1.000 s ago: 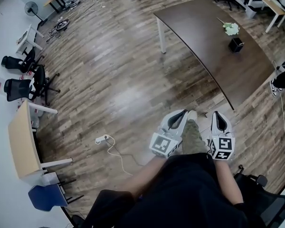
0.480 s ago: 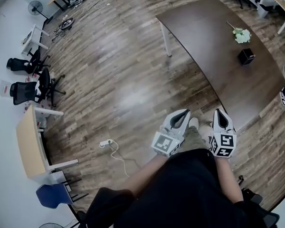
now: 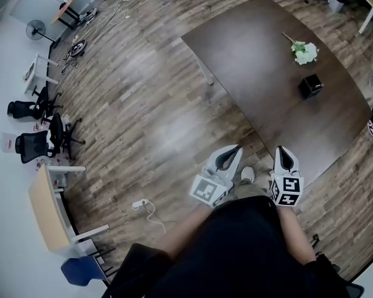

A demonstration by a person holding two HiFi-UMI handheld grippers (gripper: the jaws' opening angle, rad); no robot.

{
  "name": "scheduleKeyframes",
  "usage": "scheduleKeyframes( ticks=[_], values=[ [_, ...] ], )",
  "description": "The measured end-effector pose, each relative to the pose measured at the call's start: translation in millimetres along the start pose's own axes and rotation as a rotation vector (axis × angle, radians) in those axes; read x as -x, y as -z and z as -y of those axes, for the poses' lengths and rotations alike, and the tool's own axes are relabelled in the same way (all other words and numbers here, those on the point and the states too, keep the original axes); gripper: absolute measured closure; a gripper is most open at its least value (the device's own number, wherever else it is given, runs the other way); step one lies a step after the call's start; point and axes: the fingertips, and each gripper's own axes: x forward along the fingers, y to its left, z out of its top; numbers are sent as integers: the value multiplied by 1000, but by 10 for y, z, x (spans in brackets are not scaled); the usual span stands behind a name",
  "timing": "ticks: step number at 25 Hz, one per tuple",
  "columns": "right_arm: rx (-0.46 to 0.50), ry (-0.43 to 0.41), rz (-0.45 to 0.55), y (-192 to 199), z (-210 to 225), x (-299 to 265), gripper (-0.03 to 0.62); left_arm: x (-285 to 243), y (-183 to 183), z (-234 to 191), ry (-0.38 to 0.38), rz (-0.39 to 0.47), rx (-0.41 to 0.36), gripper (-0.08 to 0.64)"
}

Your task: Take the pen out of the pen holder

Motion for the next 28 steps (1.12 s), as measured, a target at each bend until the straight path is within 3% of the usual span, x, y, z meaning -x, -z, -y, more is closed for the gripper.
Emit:
scheduleKeyframes(
  ticks=[5,13,19,28],
  values=[
    [4,-24,12,-120,280,-257,591,-399,-18,-67,10,-24,-17,557],
    [-16,7,8,-169,754,-413,591,-819,-26,-89,51,-44,-13,557],
    [-11,21,-1,-139,853,-436,591,-1005,-65,-224,21,-48,13,557],
    [-39,113,-12,-149,1073,-546,591,-1377,-68,-446,81,-44,7,557]
  ],
)
